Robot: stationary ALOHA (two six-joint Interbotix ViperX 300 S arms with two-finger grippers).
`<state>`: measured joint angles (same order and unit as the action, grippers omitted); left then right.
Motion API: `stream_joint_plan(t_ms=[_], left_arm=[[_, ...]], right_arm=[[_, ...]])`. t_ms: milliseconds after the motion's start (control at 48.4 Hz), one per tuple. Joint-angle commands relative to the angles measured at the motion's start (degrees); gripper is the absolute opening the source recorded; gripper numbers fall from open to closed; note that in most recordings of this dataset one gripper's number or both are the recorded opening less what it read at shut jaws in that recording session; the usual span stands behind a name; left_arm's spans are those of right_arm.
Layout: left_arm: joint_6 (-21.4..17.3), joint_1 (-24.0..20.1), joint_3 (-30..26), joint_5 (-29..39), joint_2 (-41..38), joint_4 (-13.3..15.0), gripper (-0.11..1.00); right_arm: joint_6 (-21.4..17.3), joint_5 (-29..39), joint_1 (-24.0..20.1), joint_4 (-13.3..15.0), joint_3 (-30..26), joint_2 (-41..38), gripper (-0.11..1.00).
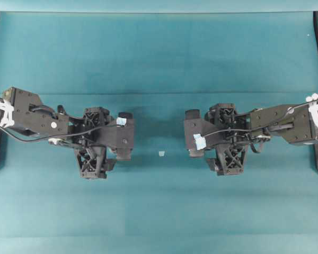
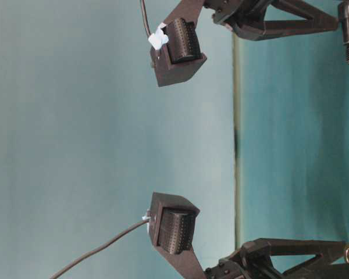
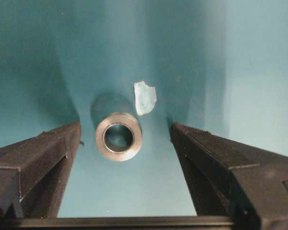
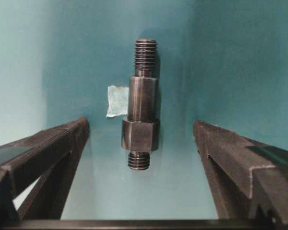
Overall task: Insert the washer onto the shaft with both hands.
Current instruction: 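Lower both open grippers down toward the washer and the shaft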
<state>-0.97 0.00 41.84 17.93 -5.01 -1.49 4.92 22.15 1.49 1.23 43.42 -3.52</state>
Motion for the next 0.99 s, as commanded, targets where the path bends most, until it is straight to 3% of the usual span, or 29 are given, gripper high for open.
stream_joint_plan(t_ms=[0, 971], left_arm=[[0.00, -0.18, 0.09, -0.09, 0.44, -0.09, 0.90], [1.23, -1.49, 0.00, 1.05, 2.11, -0.09, 0.90]], right_arm=[[-0.18, 0.00, 0.09, 0.00, -0.18, 0.44, 0.90], [-2.37, 2.02, 0.26, -0.18, -1.85, 0.53, 0.90]])
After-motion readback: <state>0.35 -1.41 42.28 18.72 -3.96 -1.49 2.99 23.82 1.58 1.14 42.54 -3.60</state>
